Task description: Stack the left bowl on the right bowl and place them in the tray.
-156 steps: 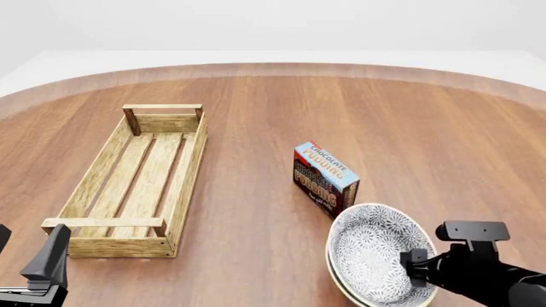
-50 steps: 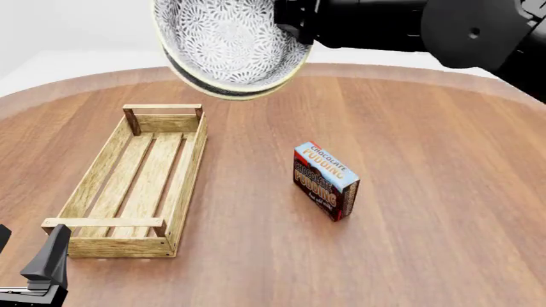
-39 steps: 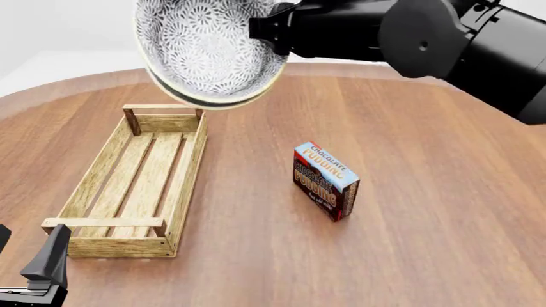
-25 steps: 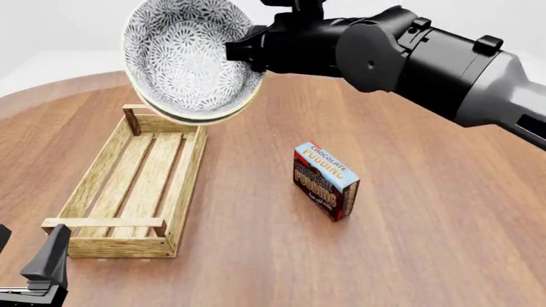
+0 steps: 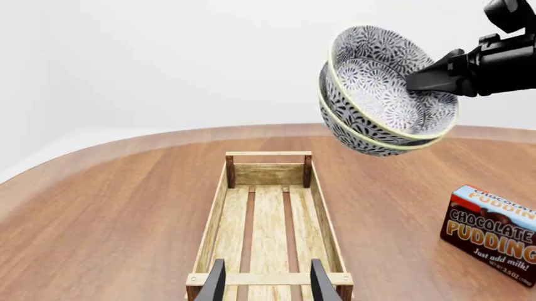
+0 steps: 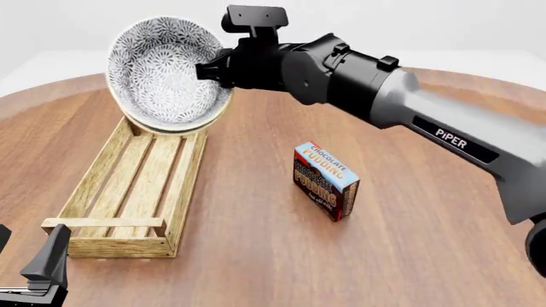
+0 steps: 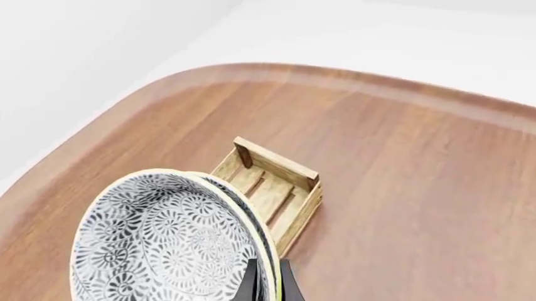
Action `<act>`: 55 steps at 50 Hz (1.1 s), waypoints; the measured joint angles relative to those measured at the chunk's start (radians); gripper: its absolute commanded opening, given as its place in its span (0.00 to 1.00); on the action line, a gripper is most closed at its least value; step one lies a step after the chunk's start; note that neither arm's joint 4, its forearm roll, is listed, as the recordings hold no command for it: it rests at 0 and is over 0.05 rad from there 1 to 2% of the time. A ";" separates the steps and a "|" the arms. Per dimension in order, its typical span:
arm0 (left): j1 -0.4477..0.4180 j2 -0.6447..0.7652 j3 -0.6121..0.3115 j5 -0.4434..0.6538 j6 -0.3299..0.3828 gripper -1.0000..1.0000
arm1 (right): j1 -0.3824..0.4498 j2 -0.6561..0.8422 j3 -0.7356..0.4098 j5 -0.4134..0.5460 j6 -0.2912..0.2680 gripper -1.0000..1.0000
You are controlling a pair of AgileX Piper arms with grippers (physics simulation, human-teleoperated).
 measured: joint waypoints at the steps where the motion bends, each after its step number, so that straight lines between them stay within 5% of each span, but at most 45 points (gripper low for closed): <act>1: 0.000 0.000 0.000 0.000 0.000 1.00 | 0.001 0.010 -0.007 -0.001 0.002 0.00; 16: 0.000 0.000 0.000 0.000 0.000 1.00 | 0.021 0.154 -0.151 0.016 0.011 0.00; 39: 0.000 0.000 0.000 0.000 0.000 1.00 | 0.048 0.438 -0.539 0.168 -0.005 0.00; 55: 0.000 0.000 0.000 0.000 0.000 1.00 | 0.059 0.572 -0.711 0.253 -0.037 0.00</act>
